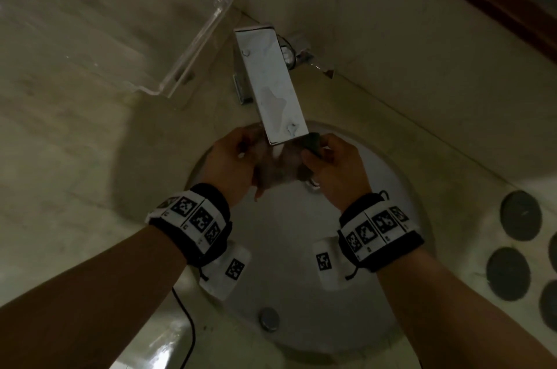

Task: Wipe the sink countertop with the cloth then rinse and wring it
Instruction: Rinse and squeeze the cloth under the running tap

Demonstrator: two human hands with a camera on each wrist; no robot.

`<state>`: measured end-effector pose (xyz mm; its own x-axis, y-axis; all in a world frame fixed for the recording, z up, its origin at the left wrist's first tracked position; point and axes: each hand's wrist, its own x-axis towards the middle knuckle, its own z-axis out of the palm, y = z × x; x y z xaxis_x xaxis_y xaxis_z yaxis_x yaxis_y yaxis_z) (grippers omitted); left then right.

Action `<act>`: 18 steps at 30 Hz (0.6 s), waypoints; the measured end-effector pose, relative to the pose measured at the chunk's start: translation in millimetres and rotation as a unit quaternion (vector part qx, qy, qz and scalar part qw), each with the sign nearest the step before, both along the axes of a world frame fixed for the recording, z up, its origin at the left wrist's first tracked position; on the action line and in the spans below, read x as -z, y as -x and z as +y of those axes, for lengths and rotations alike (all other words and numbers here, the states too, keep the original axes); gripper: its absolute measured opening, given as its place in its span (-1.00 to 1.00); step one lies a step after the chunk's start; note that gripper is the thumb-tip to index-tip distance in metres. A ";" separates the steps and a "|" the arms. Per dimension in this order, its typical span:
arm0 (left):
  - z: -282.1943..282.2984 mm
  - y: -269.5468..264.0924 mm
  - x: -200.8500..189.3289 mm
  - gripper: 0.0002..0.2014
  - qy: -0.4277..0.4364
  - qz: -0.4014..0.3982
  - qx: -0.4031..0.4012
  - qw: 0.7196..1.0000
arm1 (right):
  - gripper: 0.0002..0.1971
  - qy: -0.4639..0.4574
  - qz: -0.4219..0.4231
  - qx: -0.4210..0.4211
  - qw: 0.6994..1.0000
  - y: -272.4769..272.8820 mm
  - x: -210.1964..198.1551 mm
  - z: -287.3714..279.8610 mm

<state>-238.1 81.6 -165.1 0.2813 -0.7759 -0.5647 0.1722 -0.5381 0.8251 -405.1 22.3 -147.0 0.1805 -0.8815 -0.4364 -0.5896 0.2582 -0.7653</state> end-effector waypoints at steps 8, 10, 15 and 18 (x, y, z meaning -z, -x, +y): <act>2.6 5.7 -10.6 -0.62 -0.013 -0.014 0.027 0.999 | -0.86 0.039 -0.011 -0.042 0.998 -13.8 -2.6 8.5; 2.8 6.8 -17.4 -0.65 -0.005 -0.012 0.025 1.000 | -0.77 0.028 -0.032 -0.058 0.997 -17.9 -2.9 13.3; 2.2 6.8 -26.8 -0.74 -0.008 -0.006 0.021 1.000 | -0.39 0.018 -0.028 -0.067 0.997 -22.6 -4.9 18.3; 1.5 9.1 -32.1 -0.70 -0.023 0.066 0.008 0.998 | -0.42 0.032 -0.023 -0.083 0.996 -22.8 -6.2 15.1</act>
<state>-247.2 83.1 -132.9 0.1898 -0.7524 -0.6308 0.2678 -0.5784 0.7705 -382.3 37.4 -140.8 0.3446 -0.8637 -0.3679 -0.5842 0.1095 -0.8042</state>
